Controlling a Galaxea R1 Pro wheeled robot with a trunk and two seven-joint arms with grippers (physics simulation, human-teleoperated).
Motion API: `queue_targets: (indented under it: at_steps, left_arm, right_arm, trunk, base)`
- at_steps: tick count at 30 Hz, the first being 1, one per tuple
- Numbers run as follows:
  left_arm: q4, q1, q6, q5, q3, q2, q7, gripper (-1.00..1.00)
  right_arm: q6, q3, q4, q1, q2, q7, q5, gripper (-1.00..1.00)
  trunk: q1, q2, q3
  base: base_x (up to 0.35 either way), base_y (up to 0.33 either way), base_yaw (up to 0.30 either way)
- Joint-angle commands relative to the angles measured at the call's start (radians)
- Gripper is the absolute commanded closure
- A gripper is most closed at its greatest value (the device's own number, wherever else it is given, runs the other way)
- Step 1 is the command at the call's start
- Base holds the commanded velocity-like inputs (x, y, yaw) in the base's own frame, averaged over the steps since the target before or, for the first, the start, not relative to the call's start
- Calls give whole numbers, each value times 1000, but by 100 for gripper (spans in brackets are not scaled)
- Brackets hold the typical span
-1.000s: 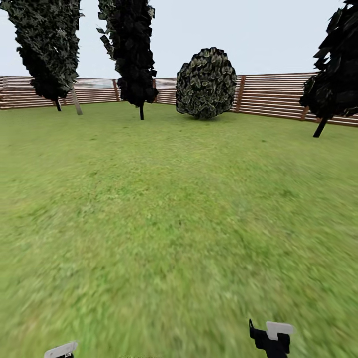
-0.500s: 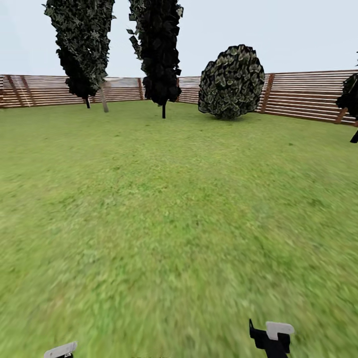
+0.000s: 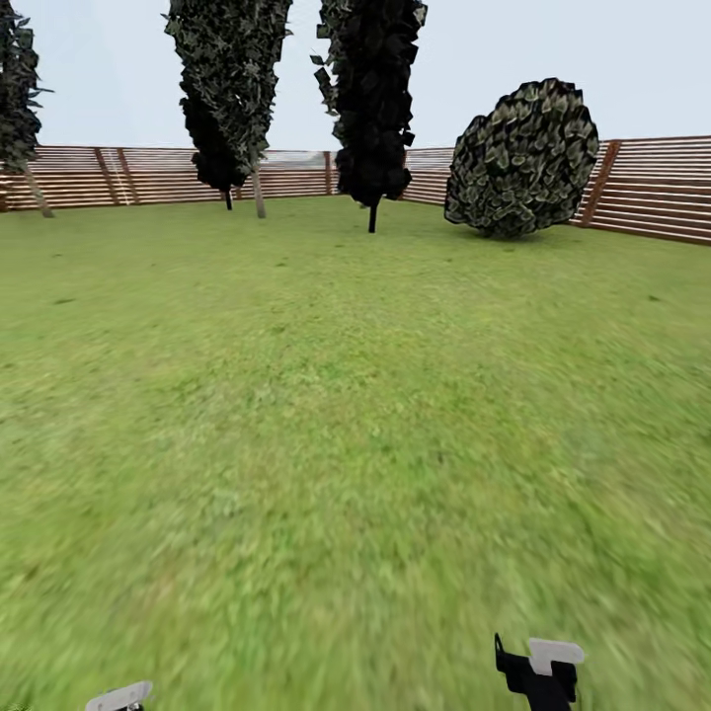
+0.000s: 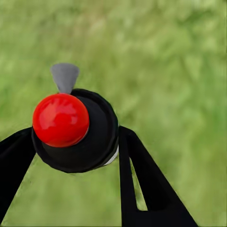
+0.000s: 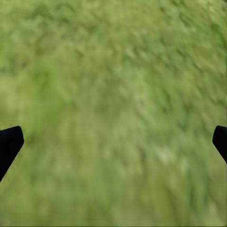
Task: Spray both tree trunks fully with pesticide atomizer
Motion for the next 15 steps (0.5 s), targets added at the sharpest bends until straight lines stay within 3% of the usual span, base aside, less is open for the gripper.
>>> queue_targets:
  at_steps: [1,15]
  left_arm:
    - [0,0,0,0,0,0,0,100]
    - [0,0,1,0,1,0,1,100]
  right_arm:
    - [0,0,0,0,0,0,0,-100]
    - [0,0,0,0,0,1,0,-100]
  trunk:
    - [0,0,-1]
    - [0,0,-8]
  base:
    - [271,206,279]
    - [272,206,278]
